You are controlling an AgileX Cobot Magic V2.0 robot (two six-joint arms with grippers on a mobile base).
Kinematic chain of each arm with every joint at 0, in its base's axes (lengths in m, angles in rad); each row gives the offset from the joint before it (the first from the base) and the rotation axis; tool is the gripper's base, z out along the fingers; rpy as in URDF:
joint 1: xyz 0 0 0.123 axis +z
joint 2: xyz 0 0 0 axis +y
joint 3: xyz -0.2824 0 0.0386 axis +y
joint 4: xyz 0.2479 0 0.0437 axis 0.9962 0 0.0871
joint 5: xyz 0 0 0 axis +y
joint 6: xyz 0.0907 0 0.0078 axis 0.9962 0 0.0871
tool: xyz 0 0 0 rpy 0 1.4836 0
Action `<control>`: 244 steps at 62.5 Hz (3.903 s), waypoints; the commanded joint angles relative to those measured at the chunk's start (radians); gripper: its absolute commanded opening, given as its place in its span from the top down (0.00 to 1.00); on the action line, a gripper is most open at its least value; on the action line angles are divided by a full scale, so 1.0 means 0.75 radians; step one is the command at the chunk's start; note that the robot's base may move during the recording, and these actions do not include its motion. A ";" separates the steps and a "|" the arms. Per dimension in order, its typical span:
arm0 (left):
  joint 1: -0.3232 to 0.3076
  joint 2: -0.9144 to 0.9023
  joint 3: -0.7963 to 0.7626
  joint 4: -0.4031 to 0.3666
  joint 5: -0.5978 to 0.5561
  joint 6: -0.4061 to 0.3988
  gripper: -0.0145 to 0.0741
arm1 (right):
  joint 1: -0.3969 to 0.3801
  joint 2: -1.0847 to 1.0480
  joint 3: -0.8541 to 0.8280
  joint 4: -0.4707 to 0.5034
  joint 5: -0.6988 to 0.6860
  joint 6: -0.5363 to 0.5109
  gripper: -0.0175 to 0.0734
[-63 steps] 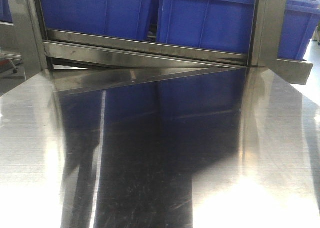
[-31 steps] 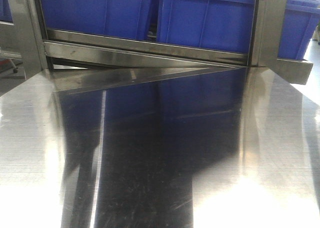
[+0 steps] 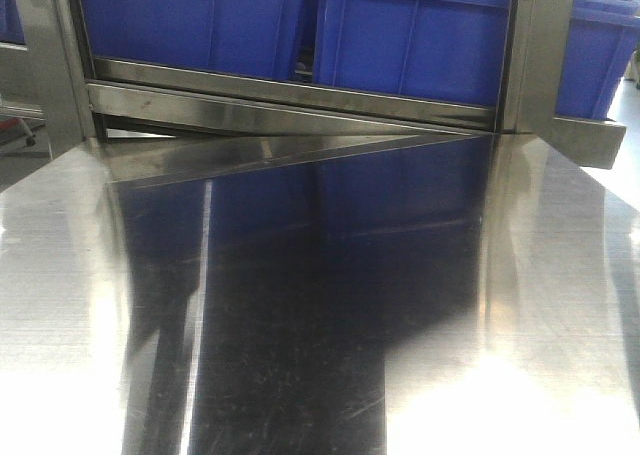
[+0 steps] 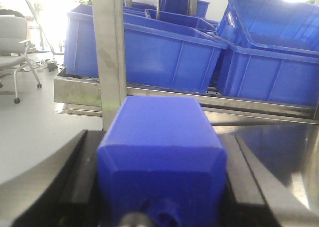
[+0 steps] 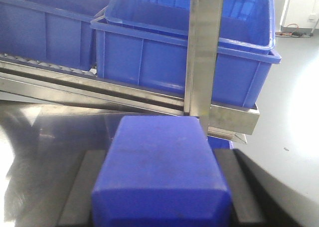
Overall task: Pick and sort blue part to right shelf
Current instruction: 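Hold both blue parts raised above the empty table, then drive the base away from the table along the aisle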
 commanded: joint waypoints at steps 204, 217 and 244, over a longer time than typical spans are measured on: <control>-0.001 0.010 -0.039 -0.003 -0.127 -0.002 0.46 | -0.007 0.004 -0.036 -0.015 -0.122 -0.003 0.40; -0.001 0.010 -0.039 -0.003 -0.127 -0.002 0.46 | -0.007 0.004 -0.036 -0.015 -0.122 -0.003 0.40; -0.001 0.010 -0.039 -0.003 -0.127 -0.002 0.46 | -0.007 0.004 -0.036 -0.015 -0.122 -0.003 0.40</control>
